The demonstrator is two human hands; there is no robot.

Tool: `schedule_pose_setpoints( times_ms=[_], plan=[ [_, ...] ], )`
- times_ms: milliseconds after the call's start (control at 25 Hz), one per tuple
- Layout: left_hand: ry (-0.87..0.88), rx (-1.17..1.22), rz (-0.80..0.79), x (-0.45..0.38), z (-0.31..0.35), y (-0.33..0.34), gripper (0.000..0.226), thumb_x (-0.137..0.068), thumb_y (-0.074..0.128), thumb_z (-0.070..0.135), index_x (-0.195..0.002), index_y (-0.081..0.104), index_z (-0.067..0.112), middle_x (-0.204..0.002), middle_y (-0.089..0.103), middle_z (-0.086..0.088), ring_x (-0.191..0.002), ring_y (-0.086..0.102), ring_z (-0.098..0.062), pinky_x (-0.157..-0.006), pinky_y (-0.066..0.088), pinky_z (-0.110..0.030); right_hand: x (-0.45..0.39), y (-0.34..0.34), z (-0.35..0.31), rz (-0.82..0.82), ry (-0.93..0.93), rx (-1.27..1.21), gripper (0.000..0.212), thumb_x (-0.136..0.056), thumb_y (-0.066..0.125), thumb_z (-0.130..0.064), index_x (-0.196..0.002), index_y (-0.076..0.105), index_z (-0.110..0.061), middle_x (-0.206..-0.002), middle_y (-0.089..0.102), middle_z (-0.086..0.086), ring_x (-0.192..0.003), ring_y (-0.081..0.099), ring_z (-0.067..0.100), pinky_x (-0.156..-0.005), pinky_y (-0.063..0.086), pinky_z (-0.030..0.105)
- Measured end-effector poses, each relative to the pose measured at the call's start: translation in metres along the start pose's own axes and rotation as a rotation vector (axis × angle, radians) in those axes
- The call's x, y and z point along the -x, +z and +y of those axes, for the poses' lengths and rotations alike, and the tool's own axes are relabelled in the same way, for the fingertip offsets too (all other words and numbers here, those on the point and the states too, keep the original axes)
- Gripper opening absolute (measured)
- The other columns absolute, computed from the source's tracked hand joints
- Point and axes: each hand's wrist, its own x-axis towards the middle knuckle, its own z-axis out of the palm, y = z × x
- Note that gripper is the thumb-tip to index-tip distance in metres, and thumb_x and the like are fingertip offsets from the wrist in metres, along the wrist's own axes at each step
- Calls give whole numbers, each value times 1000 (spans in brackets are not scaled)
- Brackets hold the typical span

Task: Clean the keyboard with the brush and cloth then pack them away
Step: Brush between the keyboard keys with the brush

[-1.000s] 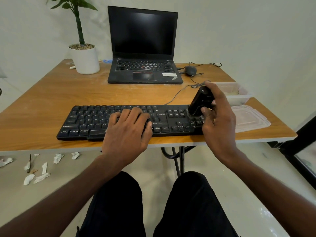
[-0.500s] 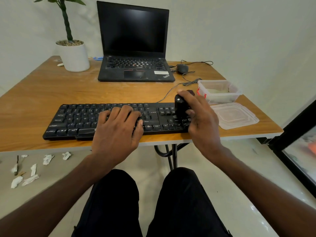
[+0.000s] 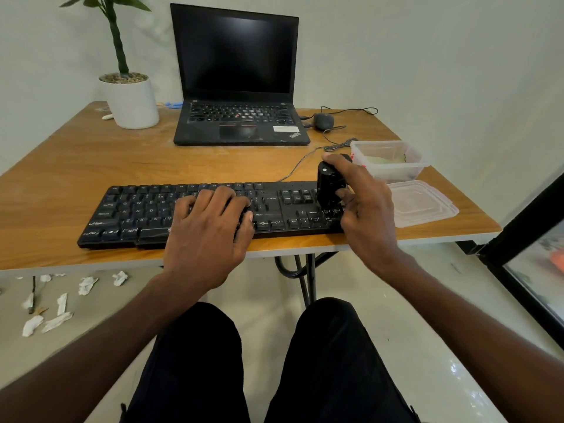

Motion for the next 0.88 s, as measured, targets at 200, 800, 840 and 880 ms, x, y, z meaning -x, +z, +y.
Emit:
schedule_pose_setpoints(
  times_ms=[200,800,840,880],
  plan=[
    [3,-4,-1,0,0,0,38,-106,39,40,-124,64,17,-120,61,-5,-108,55,-26,-95,35,-45,-12,-15,-5,54,7,225,94,-76,56,16,-151,40,-39,-136,59,-7,-120,52,11,-105,39,55],
    [4,-7,10,0,1,0,38,-106,39,39,-123,64,17,-119,61,-5,-107,56,-26,-94,34,-44,-7,-13,15,38,48,139,89,-84,59,12,-153,38,-40,-138,56,-3,-123,59,21,-94,53,57],
    [2,-9,9,0,1,0,38,-106,39,39,-123,64,17,-119,61,-4,-107,56,-26,-94,34,-44,-8,-15,15,103,104,222,85,-86,60,6,-152,37,-42,-135,57,-2,-118,61,23,-91,51,57],
    [2,-11,6,0,1,0,38,-106,39,39,-123,64,17,-119,61,-4,-107,56,-25,-94,34,-44,-9,-18,16,175,163,291,79,-88,59,1,-151,38,-41,-133,57,-1,-114,61,25,-88,49,57]
  ],
)
